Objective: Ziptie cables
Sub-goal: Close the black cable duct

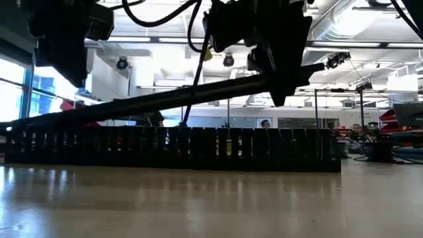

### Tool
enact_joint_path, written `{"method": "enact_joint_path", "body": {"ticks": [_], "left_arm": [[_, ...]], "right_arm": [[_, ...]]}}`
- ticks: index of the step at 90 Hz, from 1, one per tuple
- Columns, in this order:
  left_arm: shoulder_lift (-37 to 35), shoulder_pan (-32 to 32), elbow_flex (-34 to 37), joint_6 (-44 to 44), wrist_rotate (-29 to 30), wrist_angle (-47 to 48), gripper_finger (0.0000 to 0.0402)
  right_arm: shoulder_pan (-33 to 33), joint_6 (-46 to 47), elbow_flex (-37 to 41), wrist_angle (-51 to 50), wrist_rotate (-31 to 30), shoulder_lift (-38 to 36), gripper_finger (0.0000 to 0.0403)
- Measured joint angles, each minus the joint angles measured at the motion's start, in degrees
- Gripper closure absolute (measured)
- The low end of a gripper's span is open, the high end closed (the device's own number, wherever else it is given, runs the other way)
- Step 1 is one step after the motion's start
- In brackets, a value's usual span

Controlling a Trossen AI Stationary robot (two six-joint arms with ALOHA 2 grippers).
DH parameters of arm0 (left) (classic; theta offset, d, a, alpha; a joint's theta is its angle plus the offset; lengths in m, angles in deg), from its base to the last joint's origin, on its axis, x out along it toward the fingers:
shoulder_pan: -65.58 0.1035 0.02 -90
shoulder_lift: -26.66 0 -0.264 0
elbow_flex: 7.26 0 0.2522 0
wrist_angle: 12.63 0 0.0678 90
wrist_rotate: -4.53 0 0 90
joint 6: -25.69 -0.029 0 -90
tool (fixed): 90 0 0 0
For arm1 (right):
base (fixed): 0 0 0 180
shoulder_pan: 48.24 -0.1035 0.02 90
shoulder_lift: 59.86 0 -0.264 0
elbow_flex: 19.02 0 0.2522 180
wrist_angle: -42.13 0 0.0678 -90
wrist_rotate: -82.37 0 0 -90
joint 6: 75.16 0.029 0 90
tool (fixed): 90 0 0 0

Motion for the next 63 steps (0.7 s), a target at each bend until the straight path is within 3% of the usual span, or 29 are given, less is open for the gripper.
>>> {"method": "enact_joint_path", "body": {"ticks": [39, 63], "left_arm": [[-0.31, -1.55, -0.02, 0.92, 1.36, -0.34, 0.0289], [3.1, -4.4, 0.0, 0.42, 3.36, -1.11, 0.0289]], "right_arm": [[-0.3, 0.83, -0.02, 0.43, -0.02, -0.61, 0.0199], [-0.3, 0.74, 0.07, 0.48, 0.68, -0.59, 0.0199]]}}
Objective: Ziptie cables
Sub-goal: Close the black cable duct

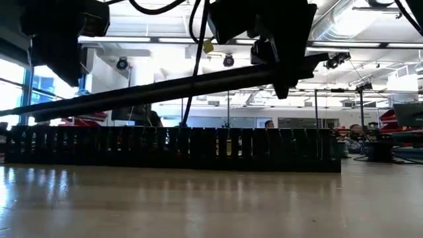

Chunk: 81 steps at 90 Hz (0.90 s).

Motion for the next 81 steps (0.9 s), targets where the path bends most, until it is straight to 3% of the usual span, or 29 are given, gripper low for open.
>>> {"method": "enact_joint_path", "body": {"ticks": [32, 61, 81], "left_arm": [[2.96, -1.94, 0.0, -0.01, 1.37, -1.89, 0.0289], [2.91, -4.66, -0.15, 2.01, -1.89, -2.74, 0.029], [2.91, -7.79, -0.1, 3.48, -3.1, -2.85, 0.0336]], "right_arm": [[-1.19, 2.09, 2.7, 0.76, 1.45, 0.04, 0.0199], [-1.51, 2.3, 2.7, 1.36, 1.46, 0.13, 0.0199], [-1.49, 1.82, 2.7, 1.77, 1.44, 0.13, 0.0199]]}}
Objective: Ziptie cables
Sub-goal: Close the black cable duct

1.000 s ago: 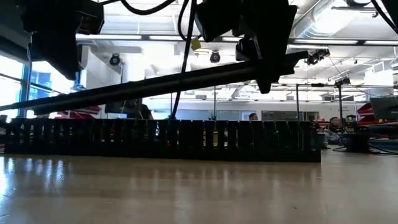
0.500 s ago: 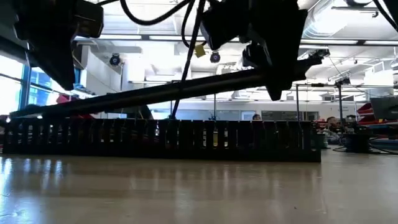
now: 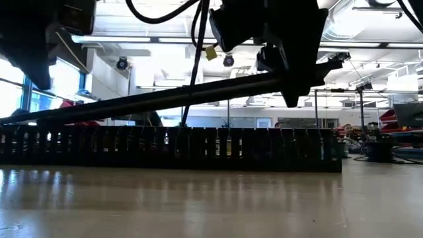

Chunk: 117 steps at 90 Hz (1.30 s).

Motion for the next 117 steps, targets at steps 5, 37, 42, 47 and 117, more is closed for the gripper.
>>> {"method": "enact_joint_path", "body": {"ticks": [5, 37, 42, 47, 117], "left_arm": [[0.0, -0.49, 0.35, 0.28, 0.26, -0.38, 0.0354], [1.55, -0.33, 12.74, 0.58, -1.57, -16.57, 0.0401], [1.46, -0.26, 12.73, 0.06, -2.39, -15.6, 0.0401], [0.15, -0.26, 11.67, -0.4, -2.93, -14.14, 0.0401], [-6.73, 6.12, 0.19, -5.07, 3.17, -1.56, 0.0401]], "right_arm": [[0.0, -0.21, 0.0, 0.0, -0.03, 0.0, 0.0199], [-0.02, -2.23, 0.09, 0.18, 0.07, 0.13, 0.0199], [-0.04, -1.55, 0.09, 0.53, -0.04, 0.13, 0.0199], [-0.02, -1.74, 0.09, 0.24, 0.08, 0.13, 0.0199], [1.84, 3.62, -2.99, -2.65, 1.58, -0.66, 0.0199]]}}
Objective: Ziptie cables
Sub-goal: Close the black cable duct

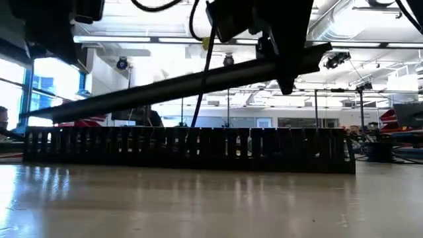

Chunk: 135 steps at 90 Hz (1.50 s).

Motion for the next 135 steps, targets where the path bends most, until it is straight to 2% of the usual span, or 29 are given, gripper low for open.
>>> {"method": "enact_joint_path", "body": {"ticks": [48, 74, 94, 111, 135], "left_arm": [[0.58, 1.49, 0.0, -0.77, 0.08, -0.41, 0.0402], [5.75, 1.47, 0.0, -3.41, -0.59, -1.78, 0.0401], [4.54, 1.45, -0.01, -0.68, -1.77, -1.75, 0.0401], [3.86, -0.35, -0.02, -0.34, -2.34, -1.76, 0.0401], [7.72, -3.09, -0.04, -0.36, -1.97, -1.79, 0.0401]], "right_arm": [[0.56, -3.23, 0.76, -2.0, 0.28, 0.2, 0.0199], [0.04, -4.46, 3.39, -1.81, 0.84, 0.22, 0.0199], [0.01, -4.45, 3.37, -1.27, -0.34, -0.5, 0.0199], [-0.49, -3.86, 3.34, -0.57, -2.64, -1.64, 0.0199], [-1.58, -3.8, 3.87, 1.49, -2.65, -1.66, 0.0199]]}}
